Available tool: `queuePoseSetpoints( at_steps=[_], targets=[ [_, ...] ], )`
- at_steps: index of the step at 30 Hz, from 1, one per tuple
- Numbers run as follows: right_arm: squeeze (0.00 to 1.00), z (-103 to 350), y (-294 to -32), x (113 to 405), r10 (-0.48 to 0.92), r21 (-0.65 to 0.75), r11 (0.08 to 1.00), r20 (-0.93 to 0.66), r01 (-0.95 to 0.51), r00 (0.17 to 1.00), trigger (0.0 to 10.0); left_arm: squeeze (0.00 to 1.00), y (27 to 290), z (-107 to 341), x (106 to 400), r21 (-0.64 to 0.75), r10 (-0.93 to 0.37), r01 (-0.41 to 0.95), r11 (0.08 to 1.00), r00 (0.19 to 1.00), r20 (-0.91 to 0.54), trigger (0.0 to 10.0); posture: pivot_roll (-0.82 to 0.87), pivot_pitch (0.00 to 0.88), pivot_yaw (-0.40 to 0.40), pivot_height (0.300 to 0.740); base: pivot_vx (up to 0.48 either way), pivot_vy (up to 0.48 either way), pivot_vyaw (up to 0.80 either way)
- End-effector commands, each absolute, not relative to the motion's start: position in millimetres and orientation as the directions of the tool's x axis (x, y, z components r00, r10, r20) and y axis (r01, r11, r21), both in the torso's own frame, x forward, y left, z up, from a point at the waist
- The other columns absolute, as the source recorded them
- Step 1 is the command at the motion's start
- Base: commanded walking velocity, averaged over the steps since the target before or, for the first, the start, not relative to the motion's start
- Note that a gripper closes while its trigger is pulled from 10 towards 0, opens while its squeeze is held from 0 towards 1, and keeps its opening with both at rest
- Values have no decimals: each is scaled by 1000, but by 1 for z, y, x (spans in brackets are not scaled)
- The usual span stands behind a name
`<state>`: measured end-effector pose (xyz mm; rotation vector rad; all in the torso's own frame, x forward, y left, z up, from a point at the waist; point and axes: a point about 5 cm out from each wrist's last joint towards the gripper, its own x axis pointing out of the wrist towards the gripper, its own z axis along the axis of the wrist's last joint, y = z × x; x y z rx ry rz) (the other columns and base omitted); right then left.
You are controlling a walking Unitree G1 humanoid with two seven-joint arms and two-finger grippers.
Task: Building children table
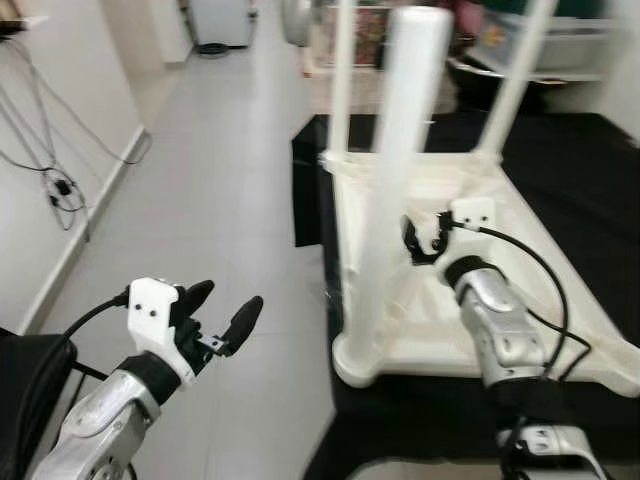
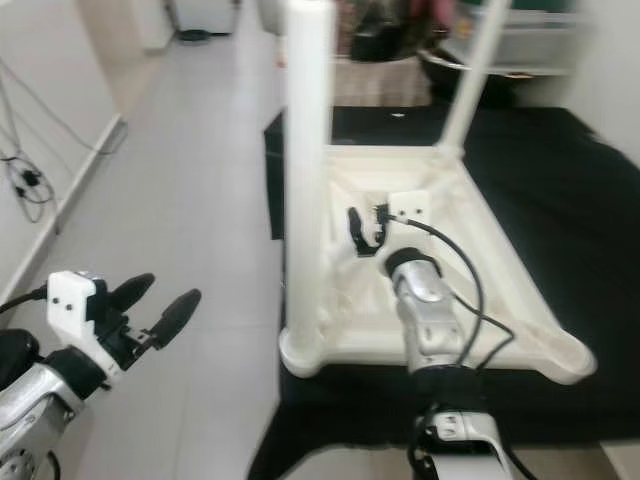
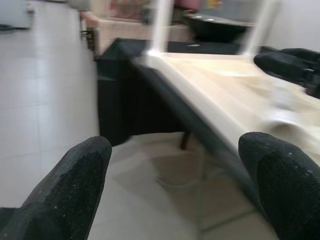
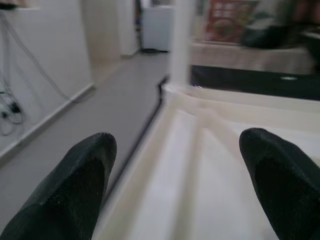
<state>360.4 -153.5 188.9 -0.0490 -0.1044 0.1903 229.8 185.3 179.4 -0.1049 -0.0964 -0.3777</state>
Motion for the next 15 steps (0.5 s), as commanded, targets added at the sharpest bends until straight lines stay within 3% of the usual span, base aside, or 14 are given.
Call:
queuePoseSetpoints(
  at_steps=[1,7,15],
  targets=[
    [0,186,-172,359,135,-63,989,78,-131,988,10000,0,179,181,231,-95,-388,399,912,914,114,10000,9,90,-45,740,0,0,0],
    [0,184,-183,360,100,-98,991,53,-94,994,10000,0,167,185,224,-98,-515,527,844,848,120,10000,11,94,-43,740,0,0,0],
    [0,180,-188,360,86,-139,987,-1,-85,996,10000,0,160,187,218,-93,-592,601,794,799,105,10000,6,104,-41,740,0,0,0]
  ],
)
